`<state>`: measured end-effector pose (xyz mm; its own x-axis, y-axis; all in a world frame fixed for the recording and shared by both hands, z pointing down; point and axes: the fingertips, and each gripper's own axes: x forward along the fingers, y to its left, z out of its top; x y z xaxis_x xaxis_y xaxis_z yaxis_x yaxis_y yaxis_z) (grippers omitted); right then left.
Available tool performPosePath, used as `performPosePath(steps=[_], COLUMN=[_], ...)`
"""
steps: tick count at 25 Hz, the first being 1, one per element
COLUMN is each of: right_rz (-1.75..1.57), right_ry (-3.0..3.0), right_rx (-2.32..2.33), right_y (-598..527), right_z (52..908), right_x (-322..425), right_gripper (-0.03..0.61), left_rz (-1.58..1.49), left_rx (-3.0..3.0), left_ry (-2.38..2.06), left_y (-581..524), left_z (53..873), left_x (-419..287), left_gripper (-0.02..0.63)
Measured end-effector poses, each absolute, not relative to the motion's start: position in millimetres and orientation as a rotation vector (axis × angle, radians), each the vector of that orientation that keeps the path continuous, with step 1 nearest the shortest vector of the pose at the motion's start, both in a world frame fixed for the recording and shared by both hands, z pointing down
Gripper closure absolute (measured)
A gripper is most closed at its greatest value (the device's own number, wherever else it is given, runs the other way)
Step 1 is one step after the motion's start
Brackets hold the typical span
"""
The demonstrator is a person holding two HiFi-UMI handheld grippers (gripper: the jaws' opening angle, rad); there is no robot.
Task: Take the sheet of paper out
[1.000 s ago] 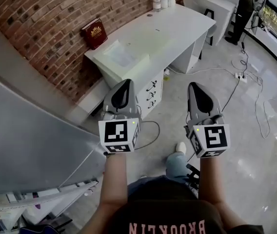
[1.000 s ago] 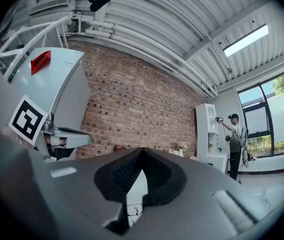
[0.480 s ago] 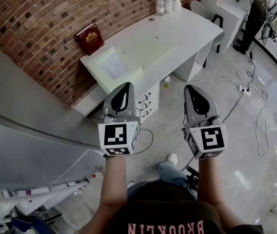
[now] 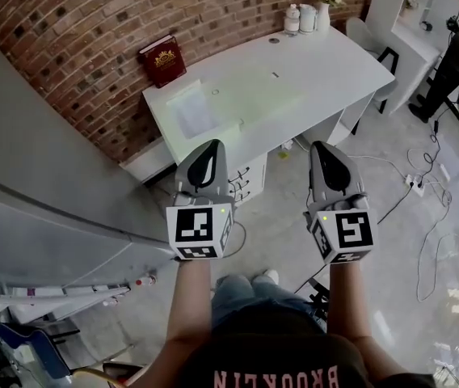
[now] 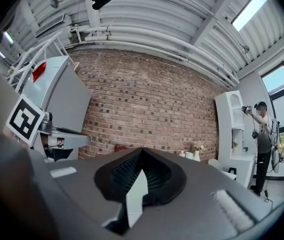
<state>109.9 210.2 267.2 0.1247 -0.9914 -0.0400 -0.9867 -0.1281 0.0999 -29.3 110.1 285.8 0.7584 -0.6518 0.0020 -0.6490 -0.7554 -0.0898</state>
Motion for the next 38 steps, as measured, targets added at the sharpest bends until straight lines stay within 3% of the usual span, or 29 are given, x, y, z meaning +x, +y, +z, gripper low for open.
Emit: performPosePath(steps=[14,33,36,38], right_rz=[-0.038,0.128,0.189,0.206], right_ry=[-2.182,-2.447,-2.505,-2.539], right_rx=[2.279,2.019,1.919,1.885], right_y=[139,-106,-137,-154], right_z=[283,305,312,313], right_x=[142,161,150,144], right_gripper=[0.577,0.577,0.525,0.525], left_rz=[-0.088,-0.086,-0.064,-0.072], left_rx=[-2.816,-2.762,-2.763,-2.756], left_ry=[1.174,1.532,1.565,1.583], left_y=[40,-174,-196,-205], left_z=[309,342,342,343], left_x=[-11,-31,-41,-48], left_gripper=[0.614,0.614,0.614,0.614])
